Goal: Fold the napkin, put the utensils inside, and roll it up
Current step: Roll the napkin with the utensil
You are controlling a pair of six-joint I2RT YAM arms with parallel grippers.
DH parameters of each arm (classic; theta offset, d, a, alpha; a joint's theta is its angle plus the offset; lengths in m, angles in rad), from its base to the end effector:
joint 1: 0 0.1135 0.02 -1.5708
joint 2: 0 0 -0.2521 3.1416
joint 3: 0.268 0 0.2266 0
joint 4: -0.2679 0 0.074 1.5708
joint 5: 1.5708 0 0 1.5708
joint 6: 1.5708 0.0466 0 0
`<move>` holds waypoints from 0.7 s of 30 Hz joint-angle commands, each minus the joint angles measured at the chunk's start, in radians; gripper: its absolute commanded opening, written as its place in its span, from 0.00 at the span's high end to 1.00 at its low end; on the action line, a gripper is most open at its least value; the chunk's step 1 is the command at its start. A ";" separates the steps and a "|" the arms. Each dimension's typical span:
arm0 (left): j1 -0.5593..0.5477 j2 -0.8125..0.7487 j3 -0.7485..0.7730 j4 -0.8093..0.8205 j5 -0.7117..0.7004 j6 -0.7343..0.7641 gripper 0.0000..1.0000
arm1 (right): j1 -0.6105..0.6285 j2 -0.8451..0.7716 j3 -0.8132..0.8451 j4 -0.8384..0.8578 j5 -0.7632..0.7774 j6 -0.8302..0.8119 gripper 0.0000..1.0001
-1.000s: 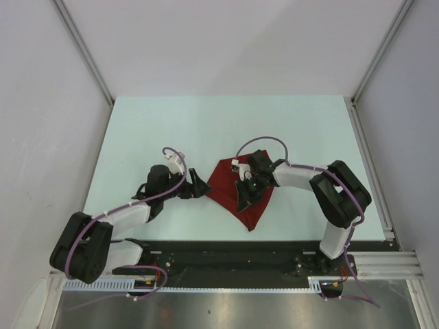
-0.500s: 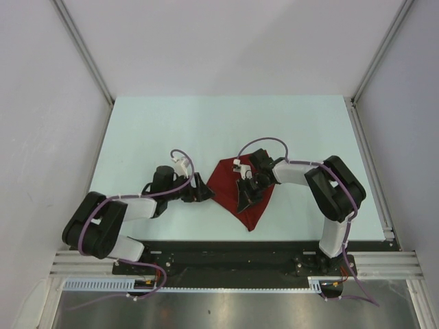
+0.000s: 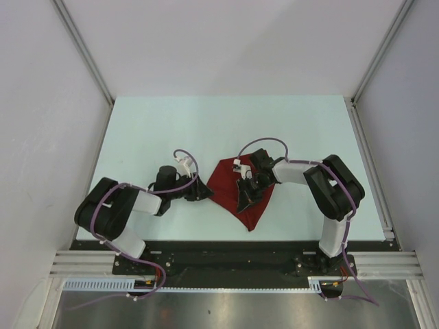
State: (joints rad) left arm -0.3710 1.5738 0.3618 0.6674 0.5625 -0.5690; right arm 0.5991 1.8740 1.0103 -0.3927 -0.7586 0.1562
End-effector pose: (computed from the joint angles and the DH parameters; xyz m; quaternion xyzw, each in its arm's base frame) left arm 0.2246 -0.1140 0.1233 0.0529 0.8463 -0.4292 0.3110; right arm 0.2431 0.2048 0.1244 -0.2581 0.8823 0.3936 0.0004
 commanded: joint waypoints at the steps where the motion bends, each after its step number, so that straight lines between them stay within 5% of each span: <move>1: -0.005 0.035 0.022 0.063 0.027 -0.012 0.60 | 0.001 0.024 0.019 -0.006 0.035 -0.032 1.00; 7: -0.006 0.049 0.035 0.029 0.028 -0.015 1.00 | 0.001 -0.001 0.040 -0.035 0.050 -0.032 0.99; 15: -0.005 0.015 0.083 -0.110 -0.012 -0.037 1.00 | 0.013 -0.148 0.070 -0.119 0.129 -0.021 0.55; 21: -0.005 0.012 0.117 -0.198 -0.023 -0.055 1.00 | 0.086 -0.257 0.057 -0.159 0.287 -0.023 0.38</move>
State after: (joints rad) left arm -0.3748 1.6127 0.4351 0.5327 0.5701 -0.6064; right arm 0.6262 1.7035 1.0443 -0.5045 -0.6071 0.1390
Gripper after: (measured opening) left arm 0.030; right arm 0.601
